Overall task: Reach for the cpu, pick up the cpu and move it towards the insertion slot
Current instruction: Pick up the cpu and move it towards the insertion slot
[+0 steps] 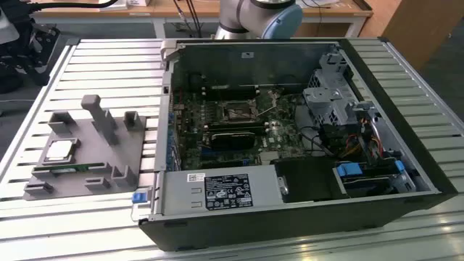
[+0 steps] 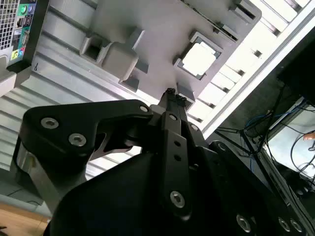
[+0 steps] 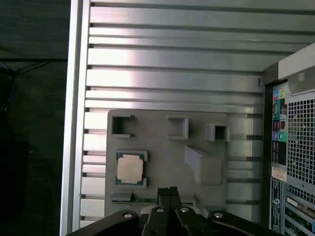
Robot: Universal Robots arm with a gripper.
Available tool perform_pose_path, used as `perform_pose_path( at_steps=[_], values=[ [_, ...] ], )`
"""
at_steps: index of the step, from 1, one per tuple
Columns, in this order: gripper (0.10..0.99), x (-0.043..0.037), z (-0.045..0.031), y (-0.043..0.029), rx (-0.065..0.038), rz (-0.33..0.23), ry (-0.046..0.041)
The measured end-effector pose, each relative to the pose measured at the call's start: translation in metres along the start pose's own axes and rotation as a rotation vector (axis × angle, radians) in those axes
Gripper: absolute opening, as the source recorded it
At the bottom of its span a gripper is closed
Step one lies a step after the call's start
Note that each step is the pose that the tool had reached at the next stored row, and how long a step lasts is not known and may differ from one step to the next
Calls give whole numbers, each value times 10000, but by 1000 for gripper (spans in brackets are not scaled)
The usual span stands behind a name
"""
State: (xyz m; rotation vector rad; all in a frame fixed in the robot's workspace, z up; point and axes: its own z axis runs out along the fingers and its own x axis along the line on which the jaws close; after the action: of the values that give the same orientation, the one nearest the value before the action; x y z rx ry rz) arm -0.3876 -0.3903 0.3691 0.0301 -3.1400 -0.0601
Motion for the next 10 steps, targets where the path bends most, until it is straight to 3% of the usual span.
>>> perform_pose_path(
  at_steps=[4, 10],
  values=[
    [106, 13, -1, 1, 1, 3, 1],
    [106, 135, 3, 2, 0, 0, 0]
  ],
)
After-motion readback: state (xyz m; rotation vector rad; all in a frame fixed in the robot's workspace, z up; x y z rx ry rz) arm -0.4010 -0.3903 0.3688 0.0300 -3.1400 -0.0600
